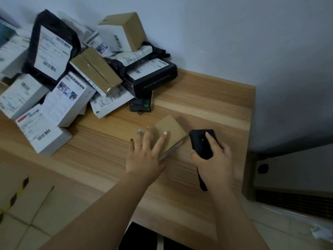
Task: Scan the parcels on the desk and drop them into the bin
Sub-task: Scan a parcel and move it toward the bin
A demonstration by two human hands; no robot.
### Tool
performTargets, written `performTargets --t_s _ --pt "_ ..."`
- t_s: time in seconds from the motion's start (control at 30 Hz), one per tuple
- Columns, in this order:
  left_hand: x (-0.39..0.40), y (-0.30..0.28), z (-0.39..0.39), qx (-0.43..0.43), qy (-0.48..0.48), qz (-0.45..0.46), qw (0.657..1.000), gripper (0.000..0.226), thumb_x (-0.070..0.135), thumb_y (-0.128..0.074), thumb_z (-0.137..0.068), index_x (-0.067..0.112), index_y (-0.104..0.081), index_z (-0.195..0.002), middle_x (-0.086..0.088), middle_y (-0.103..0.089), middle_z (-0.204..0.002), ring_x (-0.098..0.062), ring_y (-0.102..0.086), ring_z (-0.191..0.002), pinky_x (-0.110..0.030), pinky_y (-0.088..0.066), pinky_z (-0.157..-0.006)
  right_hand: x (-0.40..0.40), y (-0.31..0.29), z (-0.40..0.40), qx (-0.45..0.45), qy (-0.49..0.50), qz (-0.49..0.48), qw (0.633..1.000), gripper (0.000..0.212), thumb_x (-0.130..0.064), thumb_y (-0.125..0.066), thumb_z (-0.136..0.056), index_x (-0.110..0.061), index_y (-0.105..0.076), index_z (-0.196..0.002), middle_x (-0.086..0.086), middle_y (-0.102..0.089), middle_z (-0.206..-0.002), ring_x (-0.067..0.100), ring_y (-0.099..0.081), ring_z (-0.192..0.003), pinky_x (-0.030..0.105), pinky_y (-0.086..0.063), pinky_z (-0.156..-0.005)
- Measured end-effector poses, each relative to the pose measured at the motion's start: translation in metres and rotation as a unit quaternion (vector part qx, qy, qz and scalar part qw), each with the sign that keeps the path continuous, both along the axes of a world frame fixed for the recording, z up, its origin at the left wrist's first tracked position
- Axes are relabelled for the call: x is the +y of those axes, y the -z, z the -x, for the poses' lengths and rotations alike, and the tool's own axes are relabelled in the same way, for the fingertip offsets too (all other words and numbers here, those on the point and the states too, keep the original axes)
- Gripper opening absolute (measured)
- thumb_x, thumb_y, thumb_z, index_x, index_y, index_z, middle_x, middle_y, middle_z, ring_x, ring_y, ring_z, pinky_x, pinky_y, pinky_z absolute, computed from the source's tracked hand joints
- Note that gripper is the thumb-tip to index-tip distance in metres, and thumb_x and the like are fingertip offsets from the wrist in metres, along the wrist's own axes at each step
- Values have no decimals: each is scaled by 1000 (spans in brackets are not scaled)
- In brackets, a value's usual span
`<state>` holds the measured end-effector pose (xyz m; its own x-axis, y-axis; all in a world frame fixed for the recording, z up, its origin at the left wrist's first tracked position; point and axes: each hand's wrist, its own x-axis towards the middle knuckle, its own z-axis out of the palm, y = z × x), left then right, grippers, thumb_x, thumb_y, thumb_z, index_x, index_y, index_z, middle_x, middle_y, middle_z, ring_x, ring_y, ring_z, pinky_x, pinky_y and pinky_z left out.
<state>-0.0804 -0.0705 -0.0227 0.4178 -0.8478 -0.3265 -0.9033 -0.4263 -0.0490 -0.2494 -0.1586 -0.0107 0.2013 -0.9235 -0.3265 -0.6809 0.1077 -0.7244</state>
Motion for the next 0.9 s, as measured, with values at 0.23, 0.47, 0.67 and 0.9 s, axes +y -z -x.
performTargets --t_s 0.23,0.47,0.67,0.9 --pt "11 1 -7 42 87 -27 995 89 18 -46 -101 44 25 -148 -10 24 -159 -37 14 -148 -47 -6 -121 12 -2 -3 28 27 -16 999 71 -45 -71 -85 -48 -39 -147 -8 -34 -145 16 -47 -124 42 -48 -97" --pt "6 -18 -44 164 29 -29 986 92 10 -52 -97 53 11 -149 0 21 -161 -35 13 -149 -55 -21 -119 27 -17 -23 26 39 0 999 71 -45 -71 -86 -47 -38 -148 -9 -36 -142 9 -44 -112 35 -45 -90" --pt "8 -18 -92 287 -85 75 951 72 29 -51 -101 47 -5 -153 -2 -10 -161 -28 -36 -137 -45 -36 -111 38 -25 -39 8 56 11 998 71 -44 -72 -85 -47 -39 -147 -10 -37 -140 9 -44 -112 33 -44 -88" --pt "9 -13 -96 222 -118 19 968 116 71 -66 -75 31 7 -156 -8 6 -160 -33 -6 -145 -53 -26 -115 51 -19 -48 23 64 19 998 71 -46 -72 -85 -47 -39 -148 -8 -37 -143 14 -49 -118 39 -52 -92"
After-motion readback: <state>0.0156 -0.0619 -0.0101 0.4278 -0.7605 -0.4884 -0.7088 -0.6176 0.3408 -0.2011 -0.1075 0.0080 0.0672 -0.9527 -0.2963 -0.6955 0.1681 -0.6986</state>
